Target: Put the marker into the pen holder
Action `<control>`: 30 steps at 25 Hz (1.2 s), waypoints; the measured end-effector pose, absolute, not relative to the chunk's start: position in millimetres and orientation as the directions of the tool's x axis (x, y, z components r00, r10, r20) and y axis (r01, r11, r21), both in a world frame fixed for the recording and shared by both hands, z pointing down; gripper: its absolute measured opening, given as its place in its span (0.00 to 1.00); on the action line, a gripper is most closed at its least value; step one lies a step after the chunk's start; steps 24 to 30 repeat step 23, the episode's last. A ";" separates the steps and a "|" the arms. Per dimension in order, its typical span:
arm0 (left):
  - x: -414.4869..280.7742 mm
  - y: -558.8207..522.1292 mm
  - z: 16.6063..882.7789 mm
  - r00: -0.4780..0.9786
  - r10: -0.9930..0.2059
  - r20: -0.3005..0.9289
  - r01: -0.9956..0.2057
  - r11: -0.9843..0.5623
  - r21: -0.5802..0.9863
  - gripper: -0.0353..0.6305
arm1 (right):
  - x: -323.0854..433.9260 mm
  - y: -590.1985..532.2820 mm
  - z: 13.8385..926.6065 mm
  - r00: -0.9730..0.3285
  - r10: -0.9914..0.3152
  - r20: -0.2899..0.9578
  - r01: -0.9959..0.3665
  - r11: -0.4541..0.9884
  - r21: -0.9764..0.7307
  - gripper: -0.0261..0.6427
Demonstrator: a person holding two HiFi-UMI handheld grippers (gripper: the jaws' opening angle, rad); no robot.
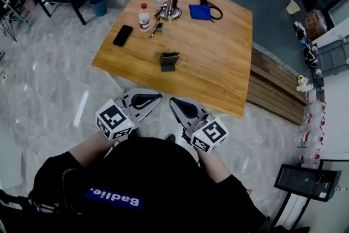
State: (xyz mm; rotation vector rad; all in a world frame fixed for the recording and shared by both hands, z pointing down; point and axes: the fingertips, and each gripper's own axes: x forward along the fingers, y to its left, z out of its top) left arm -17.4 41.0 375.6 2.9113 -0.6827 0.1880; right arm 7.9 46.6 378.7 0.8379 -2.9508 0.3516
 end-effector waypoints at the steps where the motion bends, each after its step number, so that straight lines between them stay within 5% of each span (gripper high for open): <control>1: -18.6 42.5 376.2 0.891 -0.428 0.155 -0.446 -0.888 0.113 0.07 | 6.8 47.8 380.0 -0.848 -0.517 0.114 -0.529 0.823 -0.207 0.05; 30: -33.8 45.9 380.5 0.898 -0.410 0.161 -0.430 -0.895 0.116 0.07 | -4.6 52.0 388.9 -0.836 -0.532 0.136 -0.549 0.806 -0.223 0.05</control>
